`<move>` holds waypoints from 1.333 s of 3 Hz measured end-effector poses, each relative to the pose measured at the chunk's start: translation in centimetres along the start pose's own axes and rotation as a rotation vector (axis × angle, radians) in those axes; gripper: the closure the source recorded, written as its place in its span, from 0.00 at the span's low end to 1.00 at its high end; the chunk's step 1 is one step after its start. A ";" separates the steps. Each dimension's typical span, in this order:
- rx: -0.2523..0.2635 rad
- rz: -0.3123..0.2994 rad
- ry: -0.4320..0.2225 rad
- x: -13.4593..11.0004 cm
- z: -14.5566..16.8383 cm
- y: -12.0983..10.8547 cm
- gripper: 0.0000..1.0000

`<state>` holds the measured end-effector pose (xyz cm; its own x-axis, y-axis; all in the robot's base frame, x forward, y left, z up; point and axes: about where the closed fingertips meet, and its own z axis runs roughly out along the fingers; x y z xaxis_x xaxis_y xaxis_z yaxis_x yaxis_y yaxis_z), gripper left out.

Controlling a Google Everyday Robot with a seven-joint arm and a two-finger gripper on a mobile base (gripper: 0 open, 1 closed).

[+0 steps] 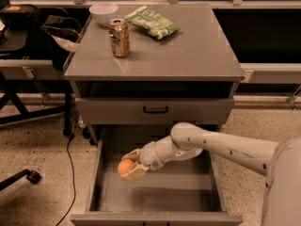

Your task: Pick orange from middle drawer and place on counter

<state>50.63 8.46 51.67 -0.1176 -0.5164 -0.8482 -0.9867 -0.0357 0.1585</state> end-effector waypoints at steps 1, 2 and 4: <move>0.003 -0.026 -0.019 -2.5 -3.4 1.5 1.00; -0.003 -0.055 -0.017 -5.3 -5.8 3.5 1.00; 0.150 -0.107 -0.043 -9.4 -8.8 8.4 1.00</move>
Offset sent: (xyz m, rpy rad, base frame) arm -0.0355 -0.0365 0.1277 0.0221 -0.0767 0.0434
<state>44.46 5.52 65.39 -0.0127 -0.4796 -0.8774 -0.9991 0.0414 -0.0082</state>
